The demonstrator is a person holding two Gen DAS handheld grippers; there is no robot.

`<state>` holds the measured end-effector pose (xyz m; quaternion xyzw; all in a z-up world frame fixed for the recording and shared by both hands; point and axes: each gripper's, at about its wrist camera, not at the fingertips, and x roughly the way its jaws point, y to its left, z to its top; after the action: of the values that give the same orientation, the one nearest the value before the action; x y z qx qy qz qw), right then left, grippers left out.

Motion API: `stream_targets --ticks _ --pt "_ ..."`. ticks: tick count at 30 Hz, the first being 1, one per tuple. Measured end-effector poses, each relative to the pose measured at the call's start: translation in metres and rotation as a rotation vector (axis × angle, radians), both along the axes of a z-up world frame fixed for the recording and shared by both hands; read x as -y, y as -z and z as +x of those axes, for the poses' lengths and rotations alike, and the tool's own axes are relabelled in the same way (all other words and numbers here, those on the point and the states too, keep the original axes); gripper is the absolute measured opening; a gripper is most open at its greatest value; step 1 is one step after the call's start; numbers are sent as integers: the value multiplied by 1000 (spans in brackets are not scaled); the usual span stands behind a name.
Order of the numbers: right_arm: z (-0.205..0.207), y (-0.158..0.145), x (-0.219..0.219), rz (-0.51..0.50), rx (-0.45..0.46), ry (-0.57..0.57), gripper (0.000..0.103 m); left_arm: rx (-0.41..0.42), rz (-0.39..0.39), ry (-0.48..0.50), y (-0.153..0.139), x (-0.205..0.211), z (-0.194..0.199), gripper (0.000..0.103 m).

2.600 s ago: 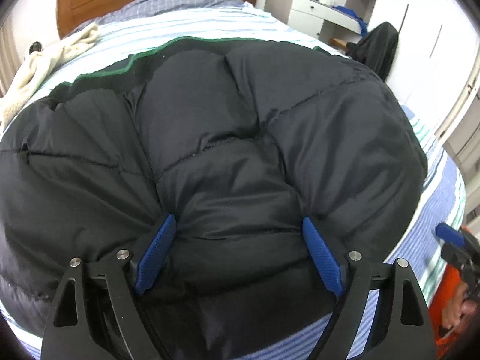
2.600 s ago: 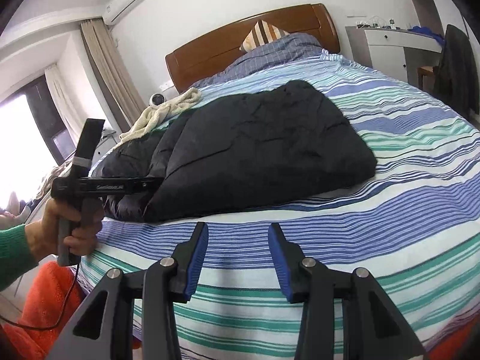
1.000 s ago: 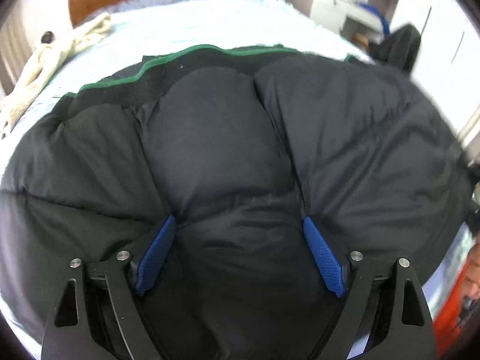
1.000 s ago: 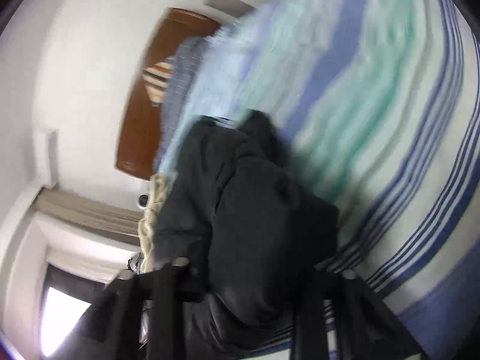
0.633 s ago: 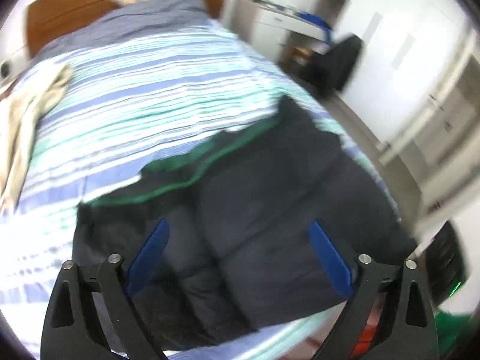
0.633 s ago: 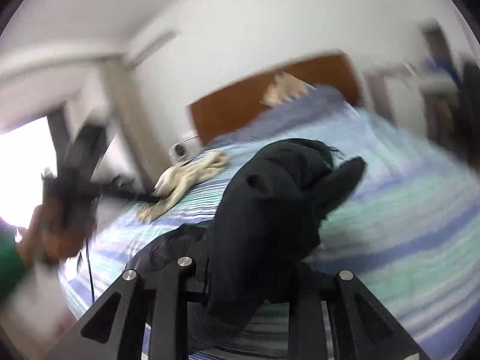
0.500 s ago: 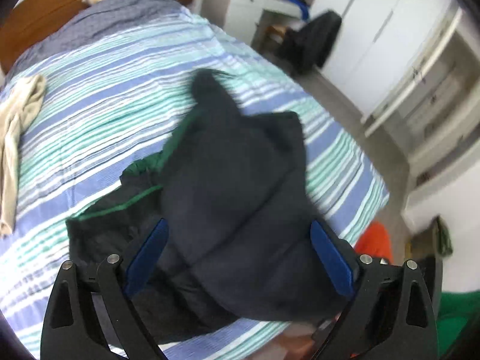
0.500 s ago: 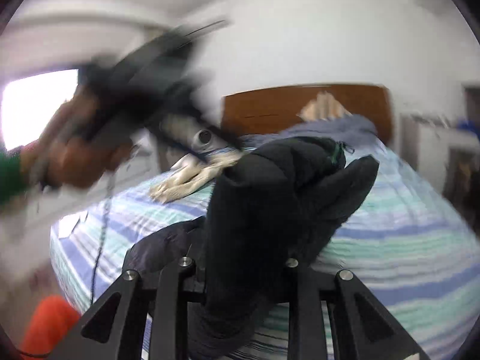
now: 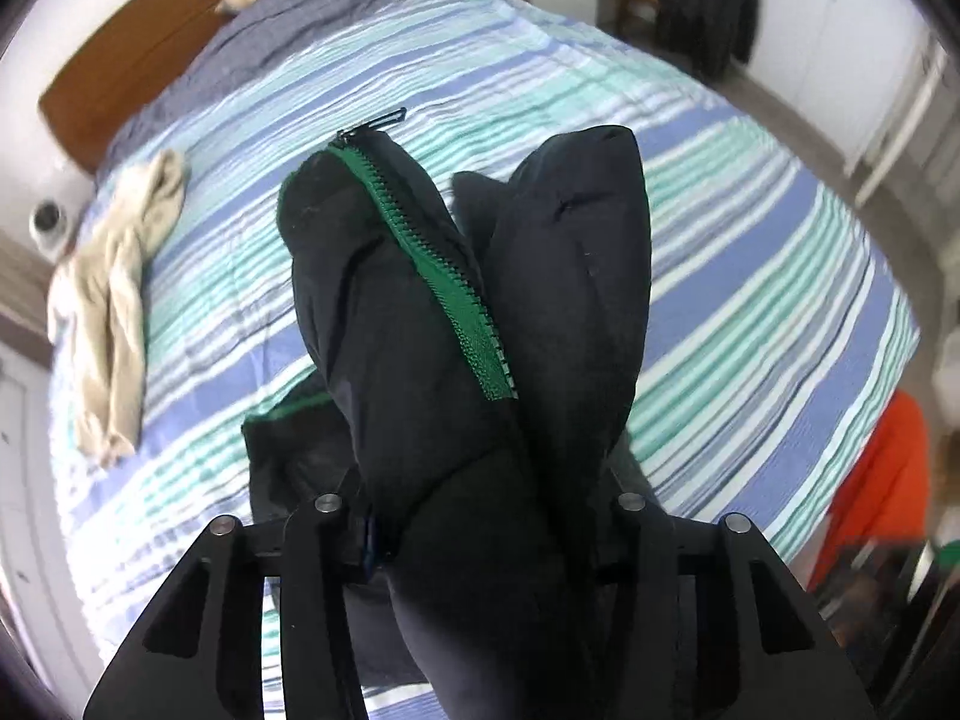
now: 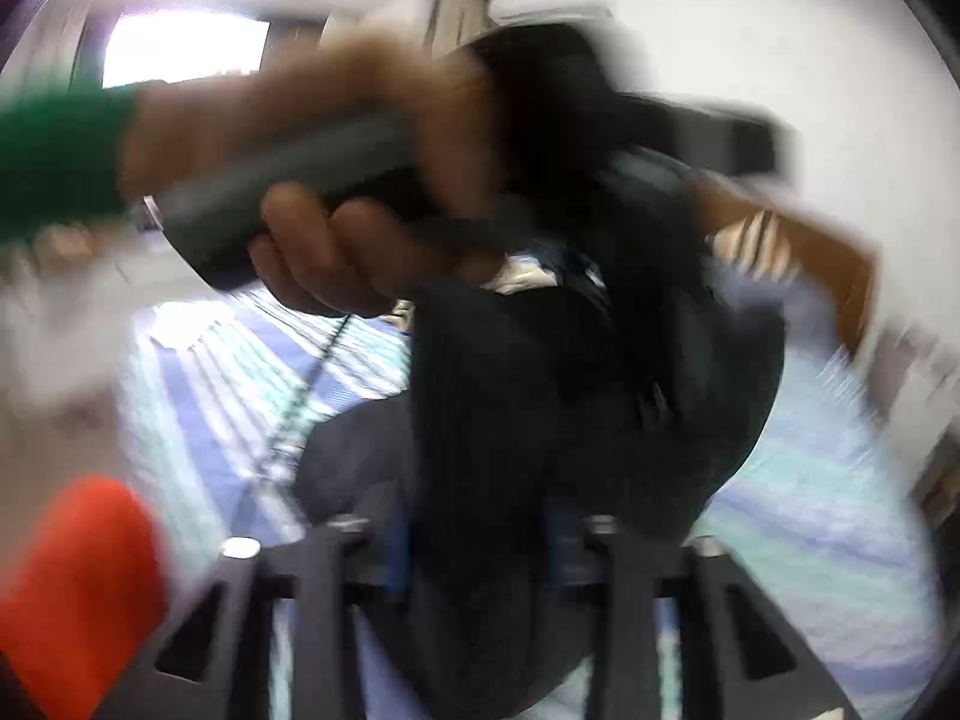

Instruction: Fold large clothes

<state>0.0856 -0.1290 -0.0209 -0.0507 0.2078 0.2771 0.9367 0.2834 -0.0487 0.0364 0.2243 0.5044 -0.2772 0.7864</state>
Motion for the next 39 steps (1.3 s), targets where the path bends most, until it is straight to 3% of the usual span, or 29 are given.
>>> stream_targets --ticks 4,5,6,10,15,23,26,28,30,34,37,39 --pt "12 5 38 168 -109 42 52 -42 -77 -73 25 -44 24 51" --pt "23 7 43 186 -149 49 48 -54 -83 -100 36 -53 31 53" --pt "30 7 48 195 -168 50 37 -63 -87 -121 43 -61 34 54" --pt "68 20 21 254 -267 -37 34 -129 -164 -226 67 -110 40 59" --pt "122 82 -26 171 -482 -75 31 -197 -213 -310 95 -151 48 69" --pt "148 131 -41 133 -562 -19 25 -303 -400 -435 163 -178 57 75" --pt "153 125 -40 126 -597 -23 24 -305 -438 -445 166 -175 53 75" --pt "161 106 -37 134 -693 -52 25 -303 -465 -441 166 -177 51 75" --pt "179 86 -33 179 -728 -38 26 -313 -501 -451 170 -181 51 75" --pt "234 31 -49 149 -588 -12 30 -314 -544 -452 177 -178 58 75" --pt "292 35 -80 132 -637 -20 30 -309 -552 -444 178 -174 57 75" --pt "325 60 -106 87 -681 6 30 -306 -554 -444 181 -173 56 75"
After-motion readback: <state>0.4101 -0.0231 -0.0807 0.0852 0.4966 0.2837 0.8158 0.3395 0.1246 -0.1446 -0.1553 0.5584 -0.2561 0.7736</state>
